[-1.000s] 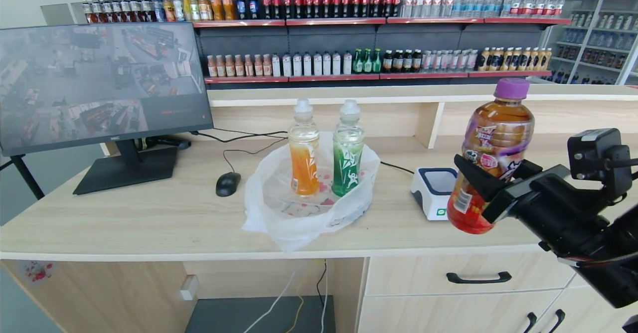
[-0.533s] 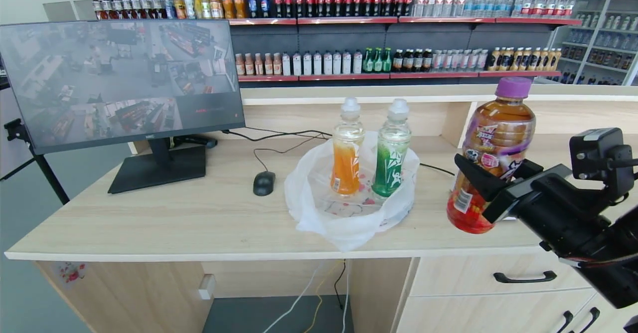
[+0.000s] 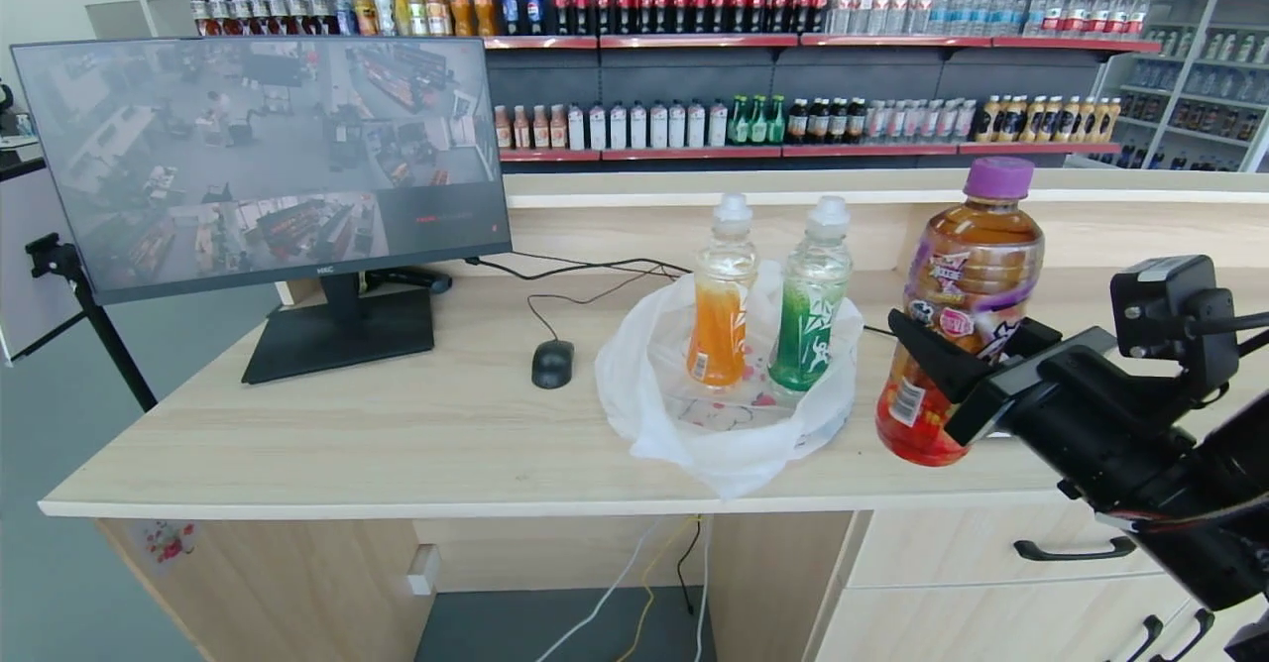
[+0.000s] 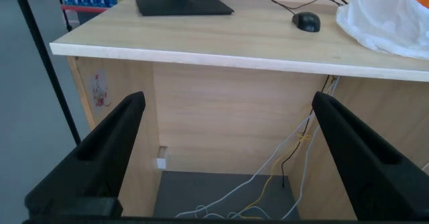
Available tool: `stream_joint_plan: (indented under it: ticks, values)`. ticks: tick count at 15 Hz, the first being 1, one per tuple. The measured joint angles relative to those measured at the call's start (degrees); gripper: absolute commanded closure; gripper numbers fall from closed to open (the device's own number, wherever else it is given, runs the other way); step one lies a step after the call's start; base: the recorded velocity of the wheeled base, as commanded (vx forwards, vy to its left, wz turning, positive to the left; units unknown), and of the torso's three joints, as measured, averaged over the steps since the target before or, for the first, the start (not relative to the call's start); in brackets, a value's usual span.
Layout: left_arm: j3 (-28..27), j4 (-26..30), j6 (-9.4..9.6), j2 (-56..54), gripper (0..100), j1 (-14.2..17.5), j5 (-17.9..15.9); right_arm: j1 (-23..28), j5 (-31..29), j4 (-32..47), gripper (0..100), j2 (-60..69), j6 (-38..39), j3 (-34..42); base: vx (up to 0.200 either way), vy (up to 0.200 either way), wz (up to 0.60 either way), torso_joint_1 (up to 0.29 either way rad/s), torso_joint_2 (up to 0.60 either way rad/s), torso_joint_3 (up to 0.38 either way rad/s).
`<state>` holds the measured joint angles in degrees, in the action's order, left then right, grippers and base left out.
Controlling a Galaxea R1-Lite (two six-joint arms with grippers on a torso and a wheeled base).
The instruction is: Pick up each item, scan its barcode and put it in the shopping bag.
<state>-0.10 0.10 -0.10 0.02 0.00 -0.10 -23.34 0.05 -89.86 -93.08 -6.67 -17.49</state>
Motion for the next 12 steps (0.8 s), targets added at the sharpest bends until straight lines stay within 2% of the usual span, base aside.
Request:
stream_joint_plan:
  ticks: [6, 12]
  values:
    - [0.0, 0.0, 0.0, 0.0, 0, 0.0, 0.0, -0.9, -0.1, -0.1, 100, -3.0, 0.0, -3.7, 0.0, 0.0, 0.0, 0.0, 0.0, 0.0]
    - [0.0, 0.0, -0.01, 0.0, 0, 0.0, 0.0, -4.8, 0.0, -0.1, 100, -7.1, 0.1, -7.1, 0.0, 0.0, 0.0, 0.0, 0.0, 0.0]
